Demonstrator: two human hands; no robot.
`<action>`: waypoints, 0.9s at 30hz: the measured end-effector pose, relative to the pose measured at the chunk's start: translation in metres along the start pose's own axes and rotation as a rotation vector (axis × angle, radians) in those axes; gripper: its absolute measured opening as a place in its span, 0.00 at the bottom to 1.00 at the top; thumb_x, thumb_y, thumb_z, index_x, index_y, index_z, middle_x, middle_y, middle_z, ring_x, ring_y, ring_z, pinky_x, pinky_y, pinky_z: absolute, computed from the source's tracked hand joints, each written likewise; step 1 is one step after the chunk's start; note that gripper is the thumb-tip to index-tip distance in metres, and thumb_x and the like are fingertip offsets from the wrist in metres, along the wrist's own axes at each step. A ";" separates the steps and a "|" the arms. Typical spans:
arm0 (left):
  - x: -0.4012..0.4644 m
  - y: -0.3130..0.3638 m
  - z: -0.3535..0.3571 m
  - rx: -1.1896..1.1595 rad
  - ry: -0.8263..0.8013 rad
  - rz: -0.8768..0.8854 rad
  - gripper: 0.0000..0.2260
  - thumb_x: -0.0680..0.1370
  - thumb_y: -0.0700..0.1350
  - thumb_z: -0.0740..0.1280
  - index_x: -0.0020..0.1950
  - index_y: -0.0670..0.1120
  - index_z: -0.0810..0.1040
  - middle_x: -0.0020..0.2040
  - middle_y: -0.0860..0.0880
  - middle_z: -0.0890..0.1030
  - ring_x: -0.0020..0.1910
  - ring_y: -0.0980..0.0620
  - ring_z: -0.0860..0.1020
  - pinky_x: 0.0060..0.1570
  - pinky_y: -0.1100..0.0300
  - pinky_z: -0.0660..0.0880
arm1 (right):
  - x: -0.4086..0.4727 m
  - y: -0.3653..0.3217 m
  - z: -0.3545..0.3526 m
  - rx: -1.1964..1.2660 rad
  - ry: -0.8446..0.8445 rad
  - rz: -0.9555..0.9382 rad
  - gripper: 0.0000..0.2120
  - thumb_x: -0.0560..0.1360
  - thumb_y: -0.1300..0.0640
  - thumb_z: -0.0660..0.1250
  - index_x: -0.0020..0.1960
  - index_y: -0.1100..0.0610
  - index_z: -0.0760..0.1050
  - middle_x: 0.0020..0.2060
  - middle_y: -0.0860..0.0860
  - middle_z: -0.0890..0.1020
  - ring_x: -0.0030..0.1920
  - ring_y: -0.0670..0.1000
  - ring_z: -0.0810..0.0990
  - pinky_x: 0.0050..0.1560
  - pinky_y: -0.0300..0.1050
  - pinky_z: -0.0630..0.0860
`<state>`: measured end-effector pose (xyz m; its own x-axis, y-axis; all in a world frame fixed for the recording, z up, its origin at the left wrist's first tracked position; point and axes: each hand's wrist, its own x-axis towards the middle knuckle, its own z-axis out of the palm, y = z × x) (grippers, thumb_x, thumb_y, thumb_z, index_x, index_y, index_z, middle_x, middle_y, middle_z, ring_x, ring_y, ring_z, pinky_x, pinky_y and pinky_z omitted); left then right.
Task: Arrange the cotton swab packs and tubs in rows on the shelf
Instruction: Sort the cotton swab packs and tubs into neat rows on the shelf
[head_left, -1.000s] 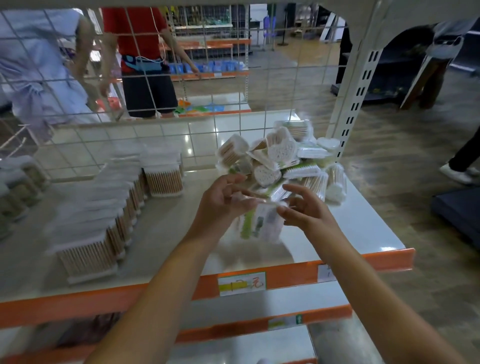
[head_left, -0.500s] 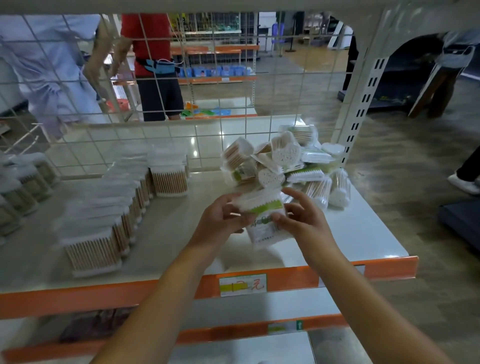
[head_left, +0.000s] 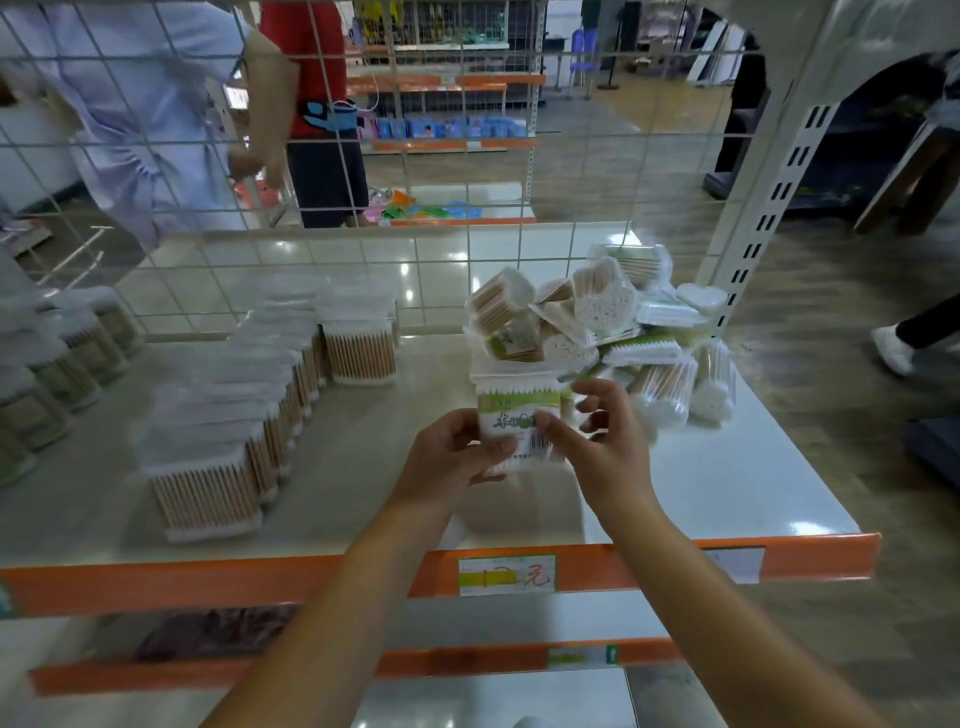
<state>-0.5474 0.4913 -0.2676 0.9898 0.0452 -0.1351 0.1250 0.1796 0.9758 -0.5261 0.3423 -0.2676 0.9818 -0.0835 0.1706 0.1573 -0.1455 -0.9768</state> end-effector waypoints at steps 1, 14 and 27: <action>0.000 0.000 0.000 0.005 0.016 0.008 0.09 0.70 0.34 0.70 0.48 0.43 0.78 0.46 0.45 0.83 0.44 0.48 0.81 0.38 0.60 0.78 | 0.001 0.001 0.001 -0.047 0.008 -0.043 0.15 0.69 0.60 0.73 0.44 0.46 0.70 0.39 0.45 0.73 0.38 0.46 0.71 0.40 0.44 0.73; -0.007 0.013 -0.014 0.371 0.113 0.235 0.12 0.68 0.35 0.73 0.41 0.51 0.76 0.41 0.56 0.80 0.44 0.59 0.79 0.44 0.64 0.76 | 0.004 -0.019 0.029 0.001 -0.263 -0.092 0.25 0.74 0.37 0.61 0.35 0.59 0.76 0.32 0.61 0.78 0.35 0.54 0.77 0.40 0.58 0.76; -0.011 0.045 -0.074 0.877 -0.012 0.484 0.10 0.73 0.40 0.70 0.53 0.48 0.78 0.47 0.59 0.75 0.48 0.71 0.72 0.46 0.78 0.65 | 0.028 -0.030 0.069 -0.127 -0.381 -0.210 0.12 0.69 0.54 0.73 0.50 0.57 0.79 0.43 0.50 0.82 0.44 0.50 0.81 0.46 0.51 0.79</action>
<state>-0.5576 0.5716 -0.2352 0.9475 -0.0891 0.3071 -0.2900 -0.6440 0.7079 -0.4958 0.4127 -0.2425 0.9026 0.3266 0.2804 0.3667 -0.2424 -0.8982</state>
